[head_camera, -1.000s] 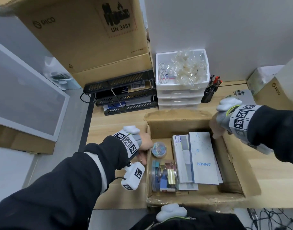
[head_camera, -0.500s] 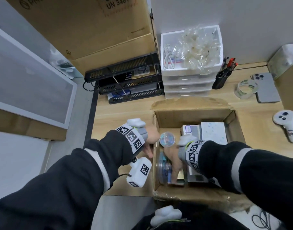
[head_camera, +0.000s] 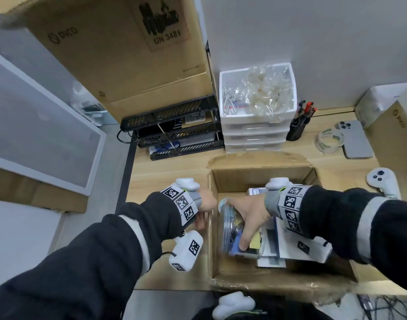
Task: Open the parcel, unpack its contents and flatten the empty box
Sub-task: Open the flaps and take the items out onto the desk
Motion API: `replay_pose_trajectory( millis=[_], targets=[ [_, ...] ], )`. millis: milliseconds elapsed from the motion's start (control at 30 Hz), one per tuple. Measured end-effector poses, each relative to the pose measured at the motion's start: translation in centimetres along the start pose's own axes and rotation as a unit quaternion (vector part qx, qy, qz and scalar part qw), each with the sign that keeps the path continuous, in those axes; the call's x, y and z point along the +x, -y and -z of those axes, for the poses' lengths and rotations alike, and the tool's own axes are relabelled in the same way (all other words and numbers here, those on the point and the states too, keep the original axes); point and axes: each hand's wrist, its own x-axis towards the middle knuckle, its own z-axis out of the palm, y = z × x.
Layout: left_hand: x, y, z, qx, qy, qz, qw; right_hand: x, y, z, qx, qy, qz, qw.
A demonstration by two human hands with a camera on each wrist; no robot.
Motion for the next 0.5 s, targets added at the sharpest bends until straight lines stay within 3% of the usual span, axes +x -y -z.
replay_pose_trajectory(
  millis=[167,333,433,500],
  targets=[
    [-3.2,-2.7,2.9,-0.042,-0.08,-0.062,0.994,-3.8,-1.2,4.7,0.132,-0.126,0.049,0.982],
    [-5.0,-4.7,6.0,-0.128,-0.062,-0.194,0.971,-4.6,-0.8,6.4,0.294,-0.26,0.126,0.911],
    [-4.6,-4.4,7.1,-0.045,-0.124,-0.187,0.973,-4.1,-0.1,6.0,0.325,-0.309,0.151,0.881],
    [-4.0,-3.7,7.8,-0.012,-0.141,-0.171,0.975,-3.3,0.4,5.6,0.303,-0.336,0.155,0.878]
  ],
)
